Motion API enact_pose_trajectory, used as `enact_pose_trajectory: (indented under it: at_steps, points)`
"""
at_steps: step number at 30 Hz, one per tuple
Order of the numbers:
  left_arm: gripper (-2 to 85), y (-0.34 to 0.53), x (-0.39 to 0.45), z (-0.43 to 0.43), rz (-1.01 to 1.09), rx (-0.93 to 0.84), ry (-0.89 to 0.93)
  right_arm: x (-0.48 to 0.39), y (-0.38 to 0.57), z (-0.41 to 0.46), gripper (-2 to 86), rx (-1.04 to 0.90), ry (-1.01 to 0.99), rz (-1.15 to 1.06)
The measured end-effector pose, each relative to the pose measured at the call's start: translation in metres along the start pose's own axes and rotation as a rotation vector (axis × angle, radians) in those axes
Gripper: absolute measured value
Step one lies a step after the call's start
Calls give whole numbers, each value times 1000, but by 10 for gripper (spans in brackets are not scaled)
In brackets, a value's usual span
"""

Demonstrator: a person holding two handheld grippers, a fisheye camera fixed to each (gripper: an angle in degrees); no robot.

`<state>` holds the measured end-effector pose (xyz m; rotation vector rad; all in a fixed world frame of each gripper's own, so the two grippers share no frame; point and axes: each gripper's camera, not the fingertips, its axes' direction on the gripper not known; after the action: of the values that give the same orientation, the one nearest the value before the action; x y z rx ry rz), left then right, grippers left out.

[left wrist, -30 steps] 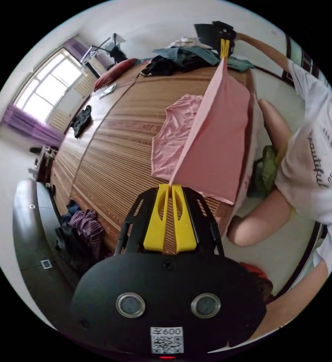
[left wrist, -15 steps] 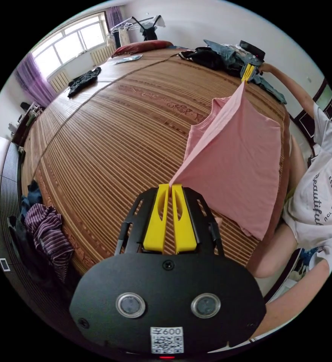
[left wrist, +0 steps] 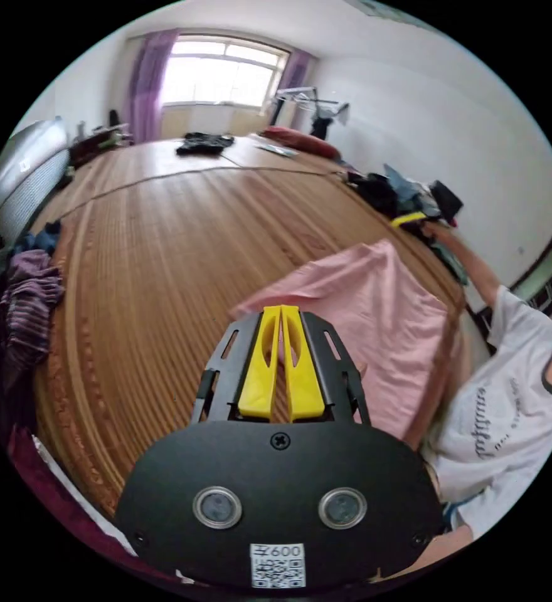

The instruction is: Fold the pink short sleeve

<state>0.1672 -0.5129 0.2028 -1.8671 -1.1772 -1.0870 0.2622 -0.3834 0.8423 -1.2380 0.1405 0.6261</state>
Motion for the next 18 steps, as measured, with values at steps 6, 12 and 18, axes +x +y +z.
enact_pose_trajectory:
  at_steps: [6, 12, 18]
  points:
    - [3, -59, 18, 87, 9, -132, 71, -175, -27, 113, -9, -183, -240, -382]
    - [5, -88, -5, 138, -27, -166, -29, -172, -8, 147, -8, -293, -334, -379]
    - [4, -37, -8, 68, -308, 465, -327, -110, 14, 108, -8, -107, -116, -198]
